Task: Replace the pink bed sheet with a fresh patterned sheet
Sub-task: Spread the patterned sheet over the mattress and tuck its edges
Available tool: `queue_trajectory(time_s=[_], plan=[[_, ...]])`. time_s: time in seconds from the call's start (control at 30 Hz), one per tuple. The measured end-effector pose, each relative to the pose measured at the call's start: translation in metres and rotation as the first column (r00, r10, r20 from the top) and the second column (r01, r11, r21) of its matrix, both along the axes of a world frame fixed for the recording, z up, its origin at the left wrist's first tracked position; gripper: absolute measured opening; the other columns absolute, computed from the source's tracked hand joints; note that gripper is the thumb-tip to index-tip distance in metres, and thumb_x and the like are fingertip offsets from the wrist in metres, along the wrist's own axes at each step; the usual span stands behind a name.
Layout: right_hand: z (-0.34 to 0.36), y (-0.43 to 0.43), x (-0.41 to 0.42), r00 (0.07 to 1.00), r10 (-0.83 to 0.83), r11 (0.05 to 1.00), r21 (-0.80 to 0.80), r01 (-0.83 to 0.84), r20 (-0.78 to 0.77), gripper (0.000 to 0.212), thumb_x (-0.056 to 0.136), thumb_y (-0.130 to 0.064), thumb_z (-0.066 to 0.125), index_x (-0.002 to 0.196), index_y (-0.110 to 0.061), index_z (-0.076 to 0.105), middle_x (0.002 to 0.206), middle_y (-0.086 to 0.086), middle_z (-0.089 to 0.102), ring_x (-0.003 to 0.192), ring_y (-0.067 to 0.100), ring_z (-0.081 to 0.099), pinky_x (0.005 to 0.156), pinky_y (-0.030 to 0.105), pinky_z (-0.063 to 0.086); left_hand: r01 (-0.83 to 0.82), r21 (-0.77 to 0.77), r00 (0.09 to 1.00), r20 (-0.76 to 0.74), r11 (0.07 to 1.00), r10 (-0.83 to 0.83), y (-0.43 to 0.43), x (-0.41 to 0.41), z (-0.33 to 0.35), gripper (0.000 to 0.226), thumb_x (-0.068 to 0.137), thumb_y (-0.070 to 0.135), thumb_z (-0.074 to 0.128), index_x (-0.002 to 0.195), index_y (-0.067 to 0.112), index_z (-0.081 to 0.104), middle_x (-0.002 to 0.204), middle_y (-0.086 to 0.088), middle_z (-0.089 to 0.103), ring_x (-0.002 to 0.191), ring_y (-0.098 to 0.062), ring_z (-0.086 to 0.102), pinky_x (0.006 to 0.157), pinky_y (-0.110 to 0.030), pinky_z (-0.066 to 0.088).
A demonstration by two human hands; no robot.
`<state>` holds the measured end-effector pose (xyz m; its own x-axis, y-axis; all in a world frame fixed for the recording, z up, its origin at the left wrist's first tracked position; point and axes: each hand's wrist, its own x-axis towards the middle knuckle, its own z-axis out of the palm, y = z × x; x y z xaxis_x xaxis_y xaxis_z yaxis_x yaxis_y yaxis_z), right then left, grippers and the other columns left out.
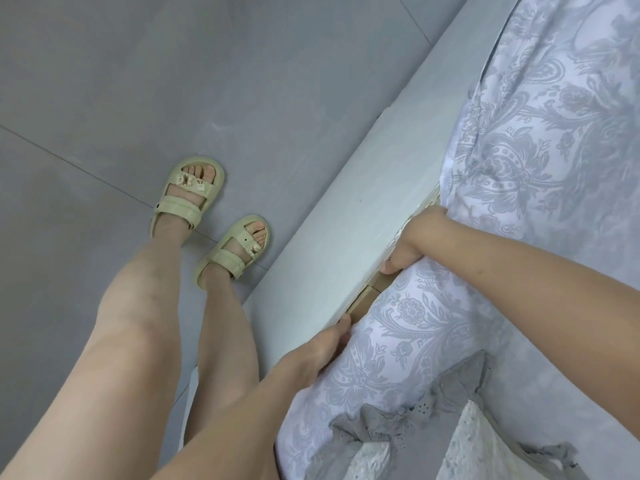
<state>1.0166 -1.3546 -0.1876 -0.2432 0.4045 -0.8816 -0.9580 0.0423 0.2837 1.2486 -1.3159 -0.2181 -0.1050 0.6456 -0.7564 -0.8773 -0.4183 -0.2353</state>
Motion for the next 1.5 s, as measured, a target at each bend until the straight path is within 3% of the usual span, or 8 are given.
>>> queue_trajectory(time_s=[0.23,0.43,0.6,0.8,1.03,1.23,1.37,1.5], plan=[[0.011,0.002,0.004,0.996,-0.091,0.965,-0.247,0.086,-0.008,0.078,0.088,-0.073,0.014,0.136,-0.021,0.047,0.143,0.008,0.045,0.135,0.027,0.037,0.111,0.043,0.023,0.196,-0.049,0.951,-0.234,0.979,-0.202,-0.039,-0.032,0.007,0.079,0.091,0.068,0.007,0.129,0.017,0.054,0.124,-0.003,0.058,0.109,-0.017,0.055,0.095,-0.025,0.042],[0.101,0.071,0.01,0.736,-0.642,0.0,-0.96,-0.28,-0.214,0.042,0.095,-0.034,0.038,0.123,-0.011,0.058,0.129,0.01,0.059,0.122,0.027,0.052,0.111,0.046,0.025,-0.021,-0.006,0.995,-0.093,1.0,0.021,-0.038,-0.022,0.013,0.07,0.09,0.07,0.013,0.119,0.024,0.057,0.109,0.006,0.063,0.092,-0.006,0.059,0.073,-0.02,0.046],[0.055,0.115,0.062,0.257,-0.965,0.02,-0.987,-0.162,-0.062,0.067,0.091,-0.046,0.019,0.149,-0.011,0.022,0.155,0.013,0.021,0.144,0.029,0.019,0.114,0.053,0.017,0.042,0.084,0.992,-0.125,0.996,-0.031,-0.021,-0.048,0.015,0.087,0.071,0.088,0.026,0.141,0.037,0.038,0.128,0.0,0.059,0.11,-0.018,0.06,0.093,-0.036,0.051],[-0.001,0.103,0.076,0.211,-0.924,0.266,-0.931,-0.249,-0.32,0.061,0.099,-0.04,0.01,0.148,-0.007,0.024,0.153,0.023,0.022,0.141,0.039,0.022,0.11,0.058,0.024,0.384,-0.157,0.84,-0.348,0.91,-0.415,-0.065,-0.085,-0.004,0.046,0.096,0.054,0.03,0.108,0.02,0.057,0.073,0.006,0.064,0.068,-0.013,0.059,0.089,-0.035,0.052],[-0.008,0.058,0.088,0.061,-0.934,0.352,-0.936,-0.008,-0.352,0.082,0.091,-0.054,0.021,0.146,0.004,0.006,0.146,0.042,0.012,0.136,0.056,0.011,0.103,0.072,0.018,-0.033,-0.483,0.958,-0.266,0.875,-0.11,-0.135,-0.18,0.009,0.03,0.1,0.027,0.033,0.085,0.014,0.056,0.085,-0.003,0.066,0.073,-0.014,0.06,0.073,-0.025,0.045],[0.027,0.056,0.077,0.212,-0.91,0.401,-0.888,0.224,-0.357,0.096,0.087,-0.058,0.039,0.146,0.003,-0.005,0.146,0.041,0.012,0.136,0.055,0.015,0.104,0.063,0.028,-0.107,-0.57,0.931,-0.345,0.814,-0.119,-0.183,-0.239,0.04,0.023,0.097,0.015,0.038,0.083,0.011,0.056,0.079,-0.004,0.065,0.071,-0.017,0.059,0.077,-0.027,0.05],[0.093,0.062,0.01,0.337,-0.891,0.372,-0.916,0.153,-0.306,0.075,0.084,-0.056,0.008,0.116,-0.013,0.061,0.103,0.012,0.067,0.094,0.03,0.064,0.064,0.031,0.042,-0.138,-0.577,0.93,-0.355,0.805,-0.096,-0.18,-0.275,0.051,0.023,0.096,0.011,0.041,0.08,0.01,0.058,0.08,-0.005,0.064,0.073,-0.018,0.058,0.076,-0.026,0.049],[0.112,0.051,-0.091,0.467,-0.879,-0.031,-0.967,-0.253,-0.094,0.039,0.084,-0.031,0.035,0.057,-0.013,0.058,0.051,0.002,0.057,0.049,0.026,0.056,0.047,0.023,0.032,-0.14,-0.575,0.942,-0.328,0.806,-0.071,-0.164,-0.315,0.061,0.025,0.095,0.01,0.041,0.077,0.012,0.058,0.078,-0.003,0.062,0.072,-0.016,0.058,0.075,-0.026,0.051]])
